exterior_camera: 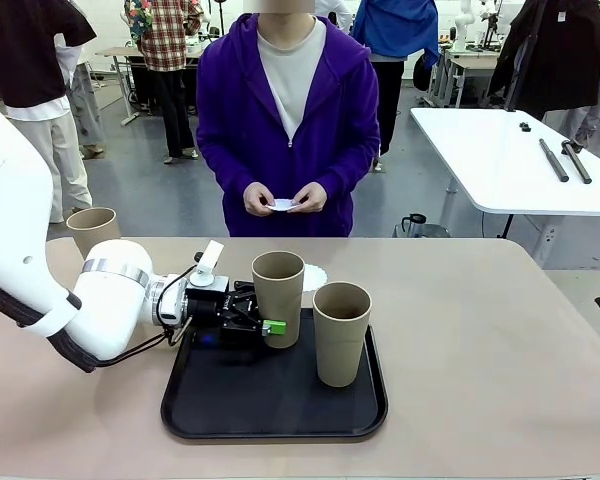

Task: Place coasters on the table and set cups on them.
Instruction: Take one Reusable plastic cup from the Flat Tray and place it on a coaster set by the human.

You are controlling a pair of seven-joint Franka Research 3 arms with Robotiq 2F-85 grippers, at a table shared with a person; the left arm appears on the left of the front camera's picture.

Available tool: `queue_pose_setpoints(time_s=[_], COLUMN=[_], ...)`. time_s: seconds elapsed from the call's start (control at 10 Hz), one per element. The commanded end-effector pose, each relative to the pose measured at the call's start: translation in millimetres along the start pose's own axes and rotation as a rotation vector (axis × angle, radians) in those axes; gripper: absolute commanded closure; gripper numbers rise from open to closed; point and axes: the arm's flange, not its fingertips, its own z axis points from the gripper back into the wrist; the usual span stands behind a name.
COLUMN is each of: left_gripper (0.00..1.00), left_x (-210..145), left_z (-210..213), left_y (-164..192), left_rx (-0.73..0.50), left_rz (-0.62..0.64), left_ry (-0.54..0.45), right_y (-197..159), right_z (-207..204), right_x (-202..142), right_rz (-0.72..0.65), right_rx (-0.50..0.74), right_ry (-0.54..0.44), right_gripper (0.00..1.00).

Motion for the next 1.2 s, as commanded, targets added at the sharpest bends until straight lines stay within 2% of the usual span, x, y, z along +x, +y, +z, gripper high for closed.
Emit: queue_pose_setpoints(time_s=[0.0, 0.1, 0.4, 0.7, 0.9, 1.1], left_gripper=[1.00, 0.76, 0.76, 0.76, 0.76, 0.76], left_x=[-1.0, 6.6, 96.7, 175.8, 202.9, 189.4], left_z=[2.0, 4.0, 12.2, 10.3, 10.3, 11.5], left_y=[-3.8, -8.1, -41.6, -57.5, -65.7, -57.5], left_rx=[0.032, 0.027, 0.023, 0.026, 0.040, 0.006], left_rz=[-0.045, -0.035, -0.087, -0.120, -0.131, -0.142], left_ry=[-0.017, 0.000, -0.020, -0.012, -0.007, -0.025], right_y=[0.7, 0.7, 0.7, 0.7, 0.7, 0.7], right_z=[-0.4, -0.4, -0.4, -0.4, -0.4, -0.4], right_x=[-0.7, -0.7, -0.7, -0.7, -0.7, -0.7], right_rz=[0.000, 0.000, 0.000, 0.000, 0.000, 0.000], right_rx=[0.011, 0.011, 0.011, 0.011, 0.011, 0.011], right_ry=[0.000, 0.000, 0.000, 0.000, 0.000, 0.000], right_gripper=[0.00, 0.00, 0.00, 0.00, 0.00, 0.00])
